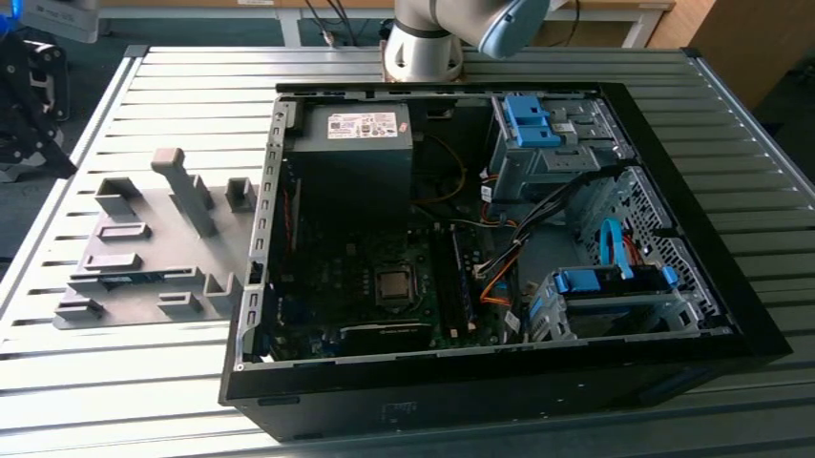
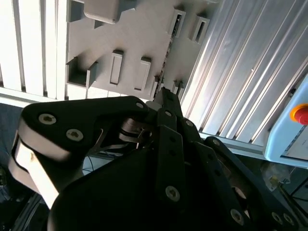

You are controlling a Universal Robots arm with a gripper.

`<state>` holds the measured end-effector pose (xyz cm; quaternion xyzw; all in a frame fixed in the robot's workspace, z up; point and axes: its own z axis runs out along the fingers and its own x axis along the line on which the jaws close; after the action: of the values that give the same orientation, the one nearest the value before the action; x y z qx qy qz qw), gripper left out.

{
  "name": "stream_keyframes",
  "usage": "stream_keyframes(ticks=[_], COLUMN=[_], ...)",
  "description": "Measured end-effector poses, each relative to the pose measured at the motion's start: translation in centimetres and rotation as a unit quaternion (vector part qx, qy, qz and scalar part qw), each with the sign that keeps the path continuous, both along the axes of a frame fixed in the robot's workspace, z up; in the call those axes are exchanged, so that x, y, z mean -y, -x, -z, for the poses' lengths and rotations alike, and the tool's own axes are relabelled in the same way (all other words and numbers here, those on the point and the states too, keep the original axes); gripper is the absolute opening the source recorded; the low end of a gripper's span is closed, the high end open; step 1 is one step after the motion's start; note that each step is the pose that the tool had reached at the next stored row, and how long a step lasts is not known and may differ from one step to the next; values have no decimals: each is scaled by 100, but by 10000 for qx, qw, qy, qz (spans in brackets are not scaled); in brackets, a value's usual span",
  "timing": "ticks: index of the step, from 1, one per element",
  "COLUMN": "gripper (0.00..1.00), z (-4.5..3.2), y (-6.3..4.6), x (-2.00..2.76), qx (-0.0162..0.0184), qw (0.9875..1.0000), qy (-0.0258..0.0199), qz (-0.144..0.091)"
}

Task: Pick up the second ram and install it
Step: 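Pick up the second ram and move it above second insertion slot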

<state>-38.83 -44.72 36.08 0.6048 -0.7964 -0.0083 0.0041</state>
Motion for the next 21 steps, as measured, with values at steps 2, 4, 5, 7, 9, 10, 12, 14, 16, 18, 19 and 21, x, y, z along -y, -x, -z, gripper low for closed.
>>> stream_keyframes(ticks=[2, 4, 5, 7, 9, 10, 12, 14, 16, 18, 19, 21], gripper=[11, 11, 11, 11, 11, 11, 11, 11, 11, 11, 11, 11], z=[6, 11, 15, 21, 23, 23, 24, 25, 25, 26, 26, 29], y=[19, 24, 25, 26, 26, 26, 26, 26, 26, 26, 26, 26], x=[4, 7, 9, 12, 13, 13, 13, 13, 13, 13, 13, 14], qx=[14, 17, 16, 15, 14, 14, 15, 15, 15, 15, 15, 15], qw=[10000, 10000, 10000, 10000, 9998, 9998, 9998, 9998, 9998, 9998, 9998, 9998], qy=[-12, -16, -17, -18, -18, -18, -18, -19, -19, -19, -18, -19], qz=[0, -1, -8, -76, -181, -189, -190, -190, -190, -190, -190, -190])
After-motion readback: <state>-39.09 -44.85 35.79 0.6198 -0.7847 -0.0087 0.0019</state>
